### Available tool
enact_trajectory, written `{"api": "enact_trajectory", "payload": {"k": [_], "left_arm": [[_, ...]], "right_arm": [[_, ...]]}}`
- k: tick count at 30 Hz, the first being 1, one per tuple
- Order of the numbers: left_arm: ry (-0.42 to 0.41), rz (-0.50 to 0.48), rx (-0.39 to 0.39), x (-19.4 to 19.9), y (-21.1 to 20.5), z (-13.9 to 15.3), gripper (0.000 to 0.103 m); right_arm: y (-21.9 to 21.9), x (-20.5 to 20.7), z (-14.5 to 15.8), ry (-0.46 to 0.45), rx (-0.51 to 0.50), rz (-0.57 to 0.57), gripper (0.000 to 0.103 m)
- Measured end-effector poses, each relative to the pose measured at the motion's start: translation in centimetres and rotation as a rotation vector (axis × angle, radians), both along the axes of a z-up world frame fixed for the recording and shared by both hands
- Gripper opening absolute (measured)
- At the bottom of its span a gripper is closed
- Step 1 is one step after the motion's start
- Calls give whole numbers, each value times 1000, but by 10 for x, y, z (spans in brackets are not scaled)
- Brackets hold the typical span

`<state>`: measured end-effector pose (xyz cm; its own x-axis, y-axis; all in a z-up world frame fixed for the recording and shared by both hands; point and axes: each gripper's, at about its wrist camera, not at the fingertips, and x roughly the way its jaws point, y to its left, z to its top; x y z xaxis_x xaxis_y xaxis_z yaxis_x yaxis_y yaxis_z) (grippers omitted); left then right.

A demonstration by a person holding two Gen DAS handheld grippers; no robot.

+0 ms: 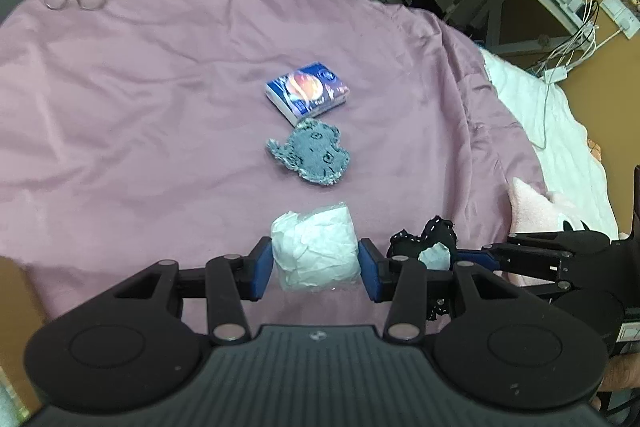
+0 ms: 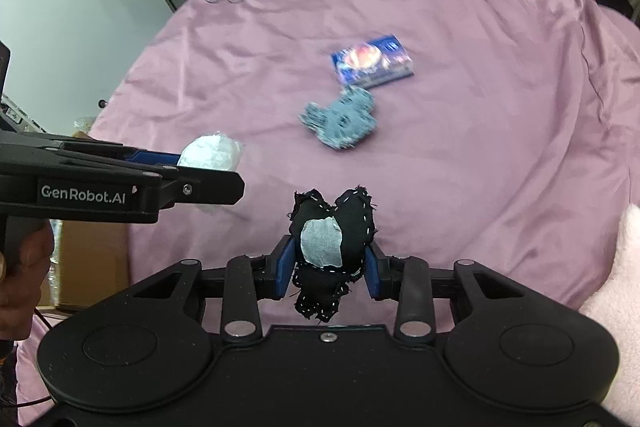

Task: Organize soft objects
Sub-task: 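Carry the black heart plush and white tissue bundle over the box with both tools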

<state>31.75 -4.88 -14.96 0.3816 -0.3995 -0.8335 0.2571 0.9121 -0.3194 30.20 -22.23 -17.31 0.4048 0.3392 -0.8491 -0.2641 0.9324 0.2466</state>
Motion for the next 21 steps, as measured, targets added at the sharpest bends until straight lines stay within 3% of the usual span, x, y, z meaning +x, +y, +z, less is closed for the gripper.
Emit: {"api": "enact_trajectory", "payload": {"k": [21], "left_arm": [[-124,123,-17,-75,87,57,45]], "right_arm": [[94,-43,45,-111,20,122,36]]}}
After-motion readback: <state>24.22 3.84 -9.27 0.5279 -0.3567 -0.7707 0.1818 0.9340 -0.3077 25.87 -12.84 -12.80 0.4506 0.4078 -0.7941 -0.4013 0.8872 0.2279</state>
